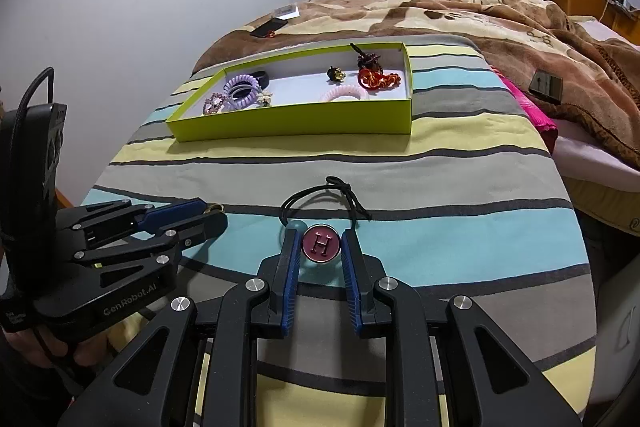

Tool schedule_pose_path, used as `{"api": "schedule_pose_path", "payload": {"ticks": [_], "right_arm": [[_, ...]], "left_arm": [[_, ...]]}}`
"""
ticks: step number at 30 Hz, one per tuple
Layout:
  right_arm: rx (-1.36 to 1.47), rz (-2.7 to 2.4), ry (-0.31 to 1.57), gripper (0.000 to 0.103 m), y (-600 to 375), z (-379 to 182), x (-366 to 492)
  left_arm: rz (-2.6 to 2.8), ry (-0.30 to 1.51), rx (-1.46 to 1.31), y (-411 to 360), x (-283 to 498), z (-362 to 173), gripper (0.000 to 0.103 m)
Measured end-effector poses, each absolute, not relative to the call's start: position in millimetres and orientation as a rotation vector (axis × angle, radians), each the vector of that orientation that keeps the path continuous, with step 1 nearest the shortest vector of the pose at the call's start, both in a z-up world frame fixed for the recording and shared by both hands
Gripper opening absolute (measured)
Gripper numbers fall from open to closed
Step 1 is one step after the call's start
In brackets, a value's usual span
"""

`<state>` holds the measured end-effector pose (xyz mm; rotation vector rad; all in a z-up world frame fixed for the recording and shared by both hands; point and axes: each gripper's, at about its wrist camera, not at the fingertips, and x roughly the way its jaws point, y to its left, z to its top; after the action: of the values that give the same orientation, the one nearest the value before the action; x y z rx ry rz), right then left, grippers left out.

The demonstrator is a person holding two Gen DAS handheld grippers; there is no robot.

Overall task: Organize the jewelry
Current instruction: 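Grasp the gold ring with the left tool while the right grasps the black H-charm hair tie, then carry the ring and hair tie into the green box and open both tools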

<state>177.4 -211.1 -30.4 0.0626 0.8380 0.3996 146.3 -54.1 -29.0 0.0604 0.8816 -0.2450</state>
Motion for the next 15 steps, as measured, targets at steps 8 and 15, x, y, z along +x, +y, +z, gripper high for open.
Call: {"api": "schedule_pose_path", "payload": {"ticks": [8,15], "right_arm": [[0.068,0.398,0.815,0.021,-212.0,-23.8,173.1],[0.075,0.408,0.784,0.021,-209.6,-13.1,168.9]], "left_arm": [[-0.269,0.862,0.031,-49.6,136.5,-22.6,0.023],[-0.271,0.817,0.013,-42.1,130.3,-7.7,0.023]]}}
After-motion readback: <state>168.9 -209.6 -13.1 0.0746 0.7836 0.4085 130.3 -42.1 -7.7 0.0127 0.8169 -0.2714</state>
